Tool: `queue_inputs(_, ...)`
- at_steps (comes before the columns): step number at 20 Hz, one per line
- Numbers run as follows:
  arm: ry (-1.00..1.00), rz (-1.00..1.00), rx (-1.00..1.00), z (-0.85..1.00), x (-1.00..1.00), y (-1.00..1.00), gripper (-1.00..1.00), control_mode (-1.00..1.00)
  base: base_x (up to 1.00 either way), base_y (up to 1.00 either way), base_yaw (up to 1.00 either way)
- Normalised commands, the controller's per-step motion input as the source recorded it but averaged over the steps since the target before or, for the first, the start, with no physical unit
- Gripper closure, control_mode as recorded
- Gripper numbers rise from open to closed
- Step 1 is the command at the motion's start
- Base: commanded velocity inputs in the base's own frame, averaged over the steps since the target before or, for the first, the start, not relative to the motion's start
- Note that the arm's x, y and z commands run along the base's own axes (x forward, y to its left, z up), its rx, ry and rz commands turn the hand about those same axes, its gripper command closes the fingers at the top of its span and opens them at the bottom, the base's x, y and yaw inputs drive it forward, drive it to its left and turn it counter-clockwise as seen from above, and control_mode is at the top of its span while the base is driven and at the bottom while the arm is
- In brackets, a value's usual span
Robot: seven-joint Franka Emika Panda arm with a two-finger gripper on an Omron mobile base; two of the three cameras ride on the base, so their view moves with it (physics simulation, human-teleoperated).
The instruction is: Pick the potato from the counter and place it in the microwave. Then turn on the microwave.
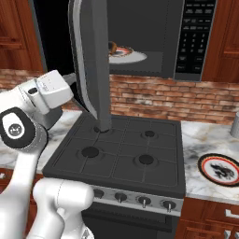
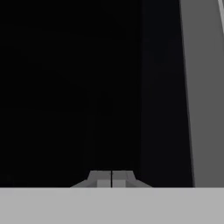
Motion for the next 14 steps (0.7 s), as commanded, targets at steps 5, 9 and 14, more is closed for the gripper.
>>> queue_inputs(5,0.0,0.23,0.05,0.03,0.54,-0.59,1.0,-1.0,0.0,0.0,0.0)
queue_inputs(9,0.0,0.22,0.06,0.02,0.57,-0.57,1.0,-1.0,0.0,0.0,0.0)
queue_inputs(14,0.0,0.2,0.06,0.03,0.67,-0.57,1.0,-1.0,0.0,0.0,0.0)
